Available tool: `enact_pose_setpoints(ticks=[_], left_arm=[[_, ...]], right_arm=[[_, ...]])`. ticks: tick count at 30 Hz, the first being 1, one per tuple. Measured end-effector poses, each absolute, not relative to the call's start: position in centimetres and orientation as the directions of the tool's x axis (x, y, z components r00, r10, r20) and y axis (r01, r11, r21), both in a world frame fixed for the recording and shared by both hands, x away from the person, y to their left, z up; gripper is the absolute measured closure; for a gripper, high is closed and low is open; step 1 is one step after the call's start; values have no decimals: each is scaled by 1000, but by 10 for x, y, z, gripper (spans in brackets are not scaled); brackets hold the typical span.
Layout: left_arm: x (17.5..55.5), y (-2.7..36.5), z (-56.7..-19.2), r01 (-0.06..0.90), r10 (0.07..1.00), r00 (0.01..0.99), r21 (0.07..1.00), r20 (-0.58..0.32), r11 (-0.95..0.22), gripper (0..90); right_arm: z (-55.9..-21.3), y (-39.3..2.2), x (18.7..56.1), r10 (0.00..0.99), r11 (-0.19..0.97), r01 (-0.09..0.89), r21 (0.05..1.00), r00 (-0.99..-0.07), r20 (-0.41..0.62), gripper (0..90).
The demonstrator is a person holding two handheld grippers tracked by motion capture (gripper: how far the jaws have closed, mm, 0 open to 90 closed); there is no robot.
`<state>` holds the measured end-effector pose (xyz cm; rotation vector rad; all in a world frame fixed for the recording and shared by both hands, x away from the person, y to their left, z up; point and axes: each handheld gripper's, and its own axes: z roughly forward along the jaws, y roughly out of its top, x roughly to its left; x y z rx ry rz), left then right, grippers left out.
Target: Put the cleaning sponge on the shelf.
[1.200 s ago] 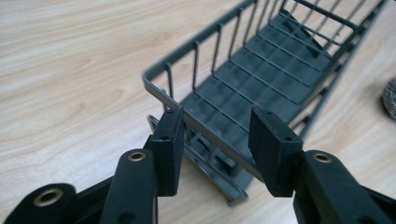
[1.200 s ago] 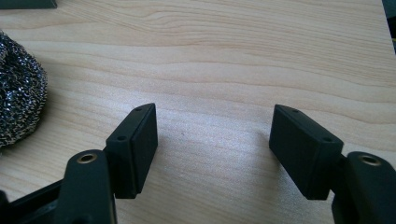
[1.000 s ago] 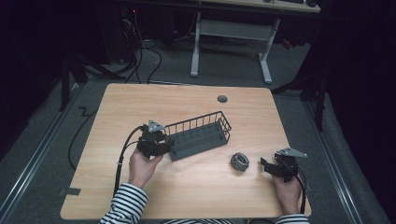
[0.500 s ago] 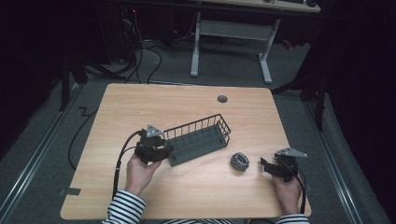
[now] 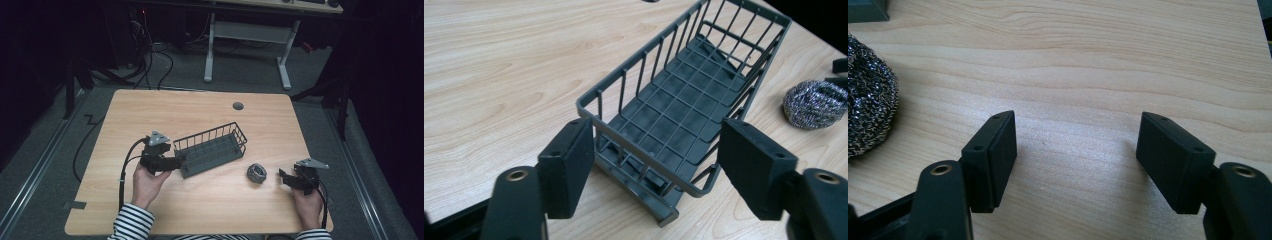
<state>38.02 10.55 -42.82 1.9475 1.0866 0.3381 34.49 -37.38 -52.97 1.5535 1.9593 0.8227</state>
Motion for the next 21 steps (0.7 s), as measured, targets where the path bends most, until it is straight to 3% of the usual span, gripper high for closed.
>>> enact_pose_setpoints(ticks=[13, 21], left_arm=[[372, 144, -435, 563, 825, 531, 809, -196, -170, 302], [368, 167, -465, 596, 867, 467, 785, -172, -166, 300]], right_arm=[[-530, -374, 345, 975, 166, 670, 724, -222, -18, 329], [-530, -374, 345, 976, 164, 669, 724, -219, -19, 336]])
